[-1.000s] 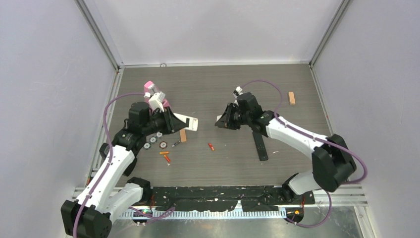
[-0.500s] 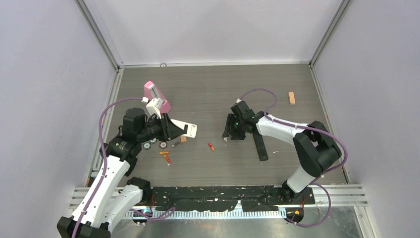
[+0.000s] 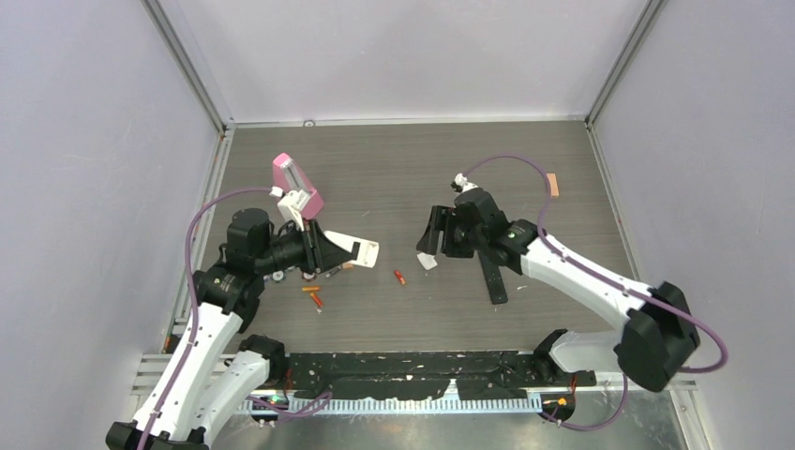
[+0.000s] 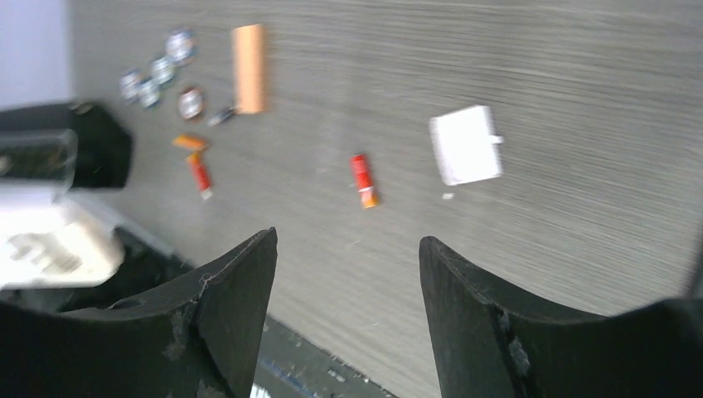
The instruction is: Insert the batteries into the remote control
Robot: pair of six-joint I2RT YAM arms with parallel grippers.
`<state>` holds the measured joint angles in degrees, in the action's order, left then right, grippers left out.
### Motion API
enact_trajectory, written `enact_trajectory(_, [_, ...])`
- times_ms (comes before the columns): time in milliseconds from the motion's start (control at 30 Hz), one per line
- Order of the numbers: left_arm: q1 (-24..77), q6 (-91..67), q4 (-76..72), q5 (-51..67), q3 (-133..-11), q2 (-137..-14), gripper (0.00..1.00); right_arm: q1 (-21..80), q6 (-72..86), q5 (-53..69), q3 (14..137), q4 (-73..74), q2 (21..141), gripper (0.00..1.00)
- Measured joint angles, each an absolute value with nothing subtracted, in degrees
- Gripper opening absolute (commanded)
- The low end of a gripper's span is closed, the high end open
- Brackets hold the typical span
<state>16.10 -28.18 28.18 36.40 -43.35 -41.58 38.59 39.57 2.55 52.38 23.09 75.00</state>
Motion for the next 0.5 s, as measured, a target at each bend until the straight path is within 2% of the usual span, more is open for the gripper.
enact_trajectory(167, [16.10, -27.49, 28.36, 40.07, -43.38, -41.52, 0.00, 44.14, 34.94, 11.16, 51.53, 16.05, 67.83, 0.73])
enact_trajectory(300, [16.10, -25.04, 30.06, 44.60, -44.14, -41.80, 0.00, 48.51, 31.44, 19.99, 51.53, 9.28, 66.98, 0.80])
enact_trajectory(500, [16.10, -23.29, 29.15, 53.76, -45.41, -41.91, 0.00, 49.89, 28.84, 27.29, 51.53, 4.34, 66.98, 0.81])
